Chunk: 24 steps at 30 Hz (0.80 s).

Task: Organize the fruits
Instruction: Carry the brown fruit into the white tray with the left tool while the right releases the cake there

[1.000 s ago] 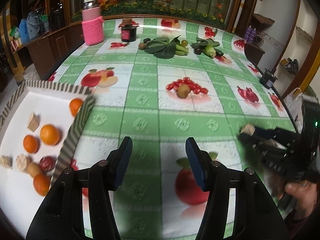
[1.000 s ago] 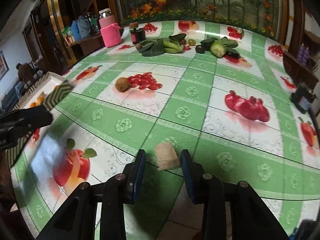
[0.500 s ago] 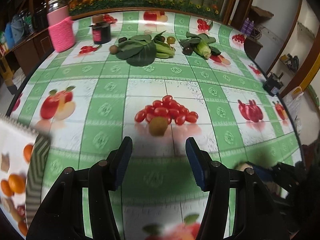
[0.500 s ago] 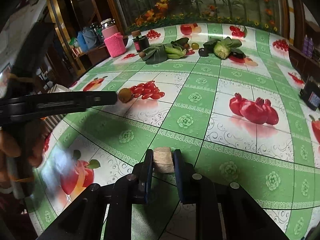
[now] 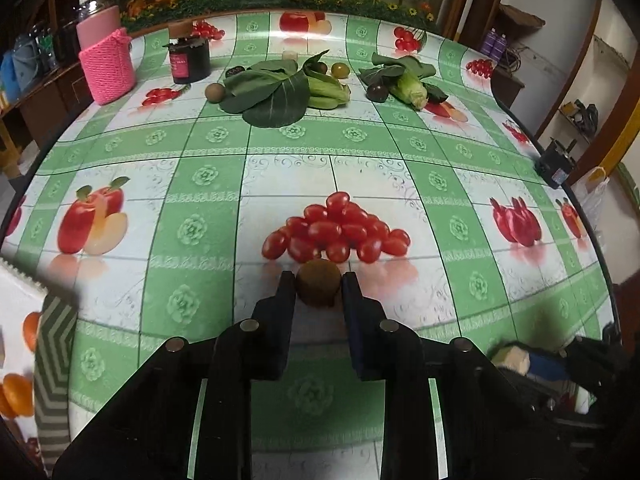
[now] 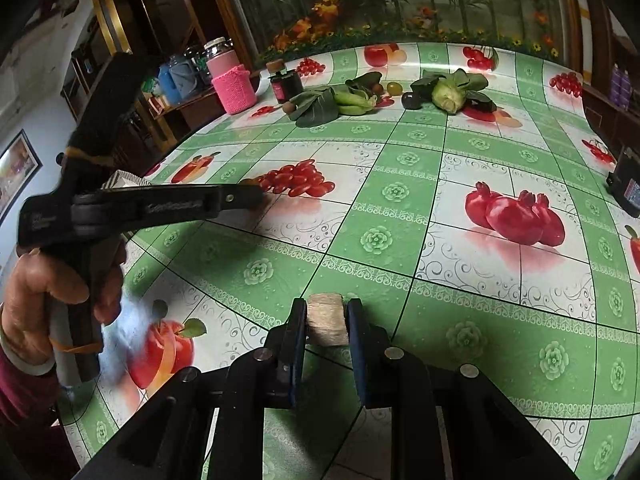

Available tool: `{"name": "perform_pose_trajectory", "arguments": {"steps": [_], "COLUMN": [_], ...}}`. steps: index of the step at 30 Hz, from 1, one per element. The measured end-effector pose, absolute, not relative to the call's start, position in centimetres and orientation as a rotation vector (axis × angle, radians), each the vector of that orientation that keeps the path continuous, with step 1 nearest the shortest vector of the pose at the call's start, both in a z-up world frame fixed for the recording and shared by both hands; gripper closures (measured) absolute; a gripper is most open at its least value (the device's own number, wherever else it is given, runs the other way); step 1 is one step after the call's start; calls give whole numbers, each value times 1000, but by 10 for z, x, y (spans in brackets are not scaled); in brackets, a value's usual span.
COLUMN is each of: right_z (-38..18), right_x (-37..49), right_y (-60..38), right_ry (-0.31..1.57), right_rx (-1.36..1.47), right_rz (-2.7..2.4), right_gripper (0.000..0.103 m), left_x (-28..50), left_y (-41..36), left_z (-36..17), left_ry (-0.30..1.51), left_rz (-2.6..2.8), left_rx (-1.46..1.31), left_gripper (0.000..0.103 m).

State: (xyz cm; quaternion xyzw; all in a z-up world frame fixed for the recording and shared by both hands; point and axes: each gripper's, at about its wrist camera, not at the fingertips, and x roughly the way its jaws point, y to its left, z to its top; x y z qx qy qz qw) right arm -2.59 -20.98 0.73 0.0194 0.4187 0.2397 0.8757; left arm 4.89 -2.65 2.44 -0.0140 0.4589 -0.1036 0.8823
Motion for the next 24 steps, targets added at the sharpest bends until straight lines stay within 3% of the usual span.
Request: {"name": "perform_pose_trajectory", "arguments": {"steps": [15,24], "right_z": [32,44], "right_x": [-53,-62], "right_y": [-164,-201], "right_ry": [812,800], "right_rx": [4,44], "right_rz": [568,474], "right_gripper": [84,79], "left_x": [-36,-62], "left_y": [51,80], "left_z": [55,64], "left_ry": [891,853], "left_rz": [-154,-145], "left_rx": [-114,-156], "left_gripper": [81,80]}}
